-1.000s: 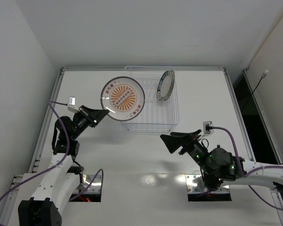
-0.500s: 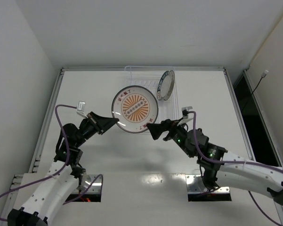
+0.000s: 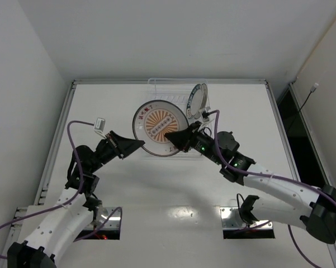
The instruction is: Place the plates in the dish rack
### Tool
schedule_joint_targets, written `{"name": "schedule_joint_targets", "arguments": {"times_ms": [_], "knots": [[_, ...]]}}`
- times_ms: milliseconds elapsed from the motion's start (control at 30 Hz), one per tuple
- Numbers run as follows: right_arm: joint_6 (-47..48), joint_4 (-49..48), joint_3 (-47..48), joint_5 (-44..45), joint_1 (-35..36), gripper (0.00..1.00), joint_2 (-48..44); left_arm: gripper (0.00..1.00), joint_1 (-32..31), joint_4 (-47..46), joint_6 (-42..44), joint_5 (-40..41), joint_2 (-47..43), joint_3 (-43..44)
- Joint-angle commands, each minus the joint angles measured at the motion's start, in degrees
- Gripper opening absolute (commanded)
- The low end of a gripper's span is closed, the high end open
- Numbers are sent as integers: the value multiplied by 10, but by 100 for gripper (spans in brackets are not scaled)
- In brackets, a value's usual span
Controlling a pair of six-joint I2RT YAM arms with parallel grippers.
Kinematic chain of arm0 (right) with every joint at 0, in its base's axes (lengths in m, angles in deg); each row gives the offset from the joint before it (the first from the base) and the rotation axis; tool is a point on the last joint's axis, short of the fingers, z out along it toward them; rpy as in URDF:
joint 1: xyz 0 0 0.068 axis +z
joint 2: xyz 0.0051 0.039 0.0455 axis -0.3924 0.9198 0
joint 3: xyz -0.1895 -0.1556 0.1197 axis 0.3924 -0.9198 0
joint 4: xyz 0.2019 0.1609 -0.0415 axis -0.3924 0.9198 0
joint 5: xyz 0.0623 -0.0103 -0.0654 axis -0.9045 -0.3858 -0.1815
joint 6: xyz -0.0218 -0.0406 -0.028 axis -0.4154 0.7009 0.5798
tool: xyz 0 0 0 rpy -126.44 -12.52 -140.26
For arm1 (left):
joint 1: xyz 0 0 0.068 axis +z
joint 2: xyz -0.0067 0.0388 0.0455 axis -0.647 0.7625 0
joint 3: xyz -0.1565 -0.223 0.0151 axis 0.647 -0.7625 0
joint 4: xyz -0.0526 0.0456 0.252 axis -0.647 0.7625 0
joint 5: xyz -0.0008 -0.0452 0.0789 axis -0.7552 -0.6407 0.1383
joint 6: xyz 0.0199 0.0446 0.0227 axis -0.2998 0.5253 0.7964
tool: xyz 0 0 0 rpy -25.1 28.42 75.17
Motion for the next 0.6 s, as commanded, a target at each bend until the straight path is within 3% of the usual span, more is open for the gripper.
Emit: {"name": "schedule_joint_targets", "arguments": {"times_ms": [0,33,67,100,167,233,300,333,467,567], "knots": [[18,17,63,0,4,0,-14,73,-8,202,136,-11,1,124],[26,51,77,26,4,0,-22,73,-8,279,137,24,1,125],[37,132,114,57,4,0,-28,84,-8,343,213,100,6,173],[45,133,115,95,4,0,-28,88,-8,399,243,101,6,193],[62,263,184,223,4,0,-26,88,-8,527,309,246,6,223],[77,378,266,352,4,0,-2,90,-8,573,350,377,0,243],[98,427,345,462,4,0,59,91,-8,603,378,453,-17,243],[98,480,376,496,4,0,85,91,-8,603,372,538,-28,237],[163,537,536,608,-7,0,237,91,-14,602,385,577,-44,243],[163,589,632,624,-35,0,356,91,-14,588,390,590,-44,237]]}}
